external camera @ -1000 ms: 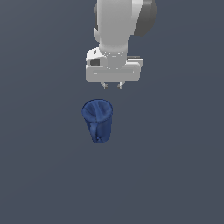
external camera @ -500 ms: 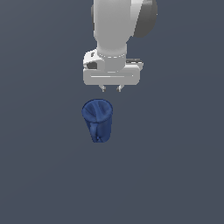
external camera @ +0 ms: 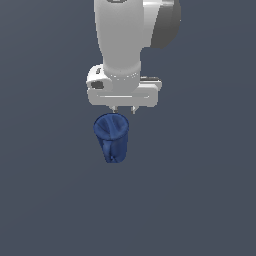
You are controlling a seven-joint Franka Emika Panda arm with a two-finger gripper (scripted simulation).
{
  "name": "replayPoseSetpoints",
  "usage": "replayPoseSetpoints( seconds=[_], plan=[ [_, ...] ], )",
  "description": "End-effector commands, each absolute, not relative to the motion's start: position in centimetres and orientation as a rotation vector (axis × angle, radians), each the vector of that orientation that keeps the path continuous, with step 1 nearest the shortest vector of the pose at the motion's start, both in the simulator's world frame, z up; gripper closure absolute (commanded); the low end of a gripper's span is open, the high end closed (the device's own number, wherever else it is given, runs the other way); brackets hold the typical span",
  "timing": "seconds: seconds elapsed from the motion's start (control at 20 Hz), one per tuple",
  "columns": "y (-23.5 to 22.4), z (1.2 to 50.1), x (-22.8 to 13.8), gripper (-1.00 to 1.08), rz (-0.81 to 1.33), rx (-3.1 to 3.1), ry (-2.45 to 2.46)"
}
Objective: Pick up the object and move it to a goal position.
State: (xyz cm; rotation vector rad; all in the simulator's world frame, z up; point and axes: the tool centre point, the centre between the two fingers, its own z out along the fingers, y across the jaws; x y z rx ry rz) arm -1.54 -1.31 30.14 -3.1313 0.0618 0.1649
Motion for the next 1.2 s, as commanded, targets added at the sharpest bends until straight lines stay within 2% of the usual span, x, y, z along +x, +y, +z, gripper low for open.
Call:
replayPoseSetpoints(
  seconds=[0.0, 1.15],
  plan=[
    [-1.7, 30.1, -0.4, -0.20, 0.184, -3.126, 0.091],
    [-5.1, 27.2, 7.8, -0.20, 0.355, -3.065, 0.324]
  ],
)
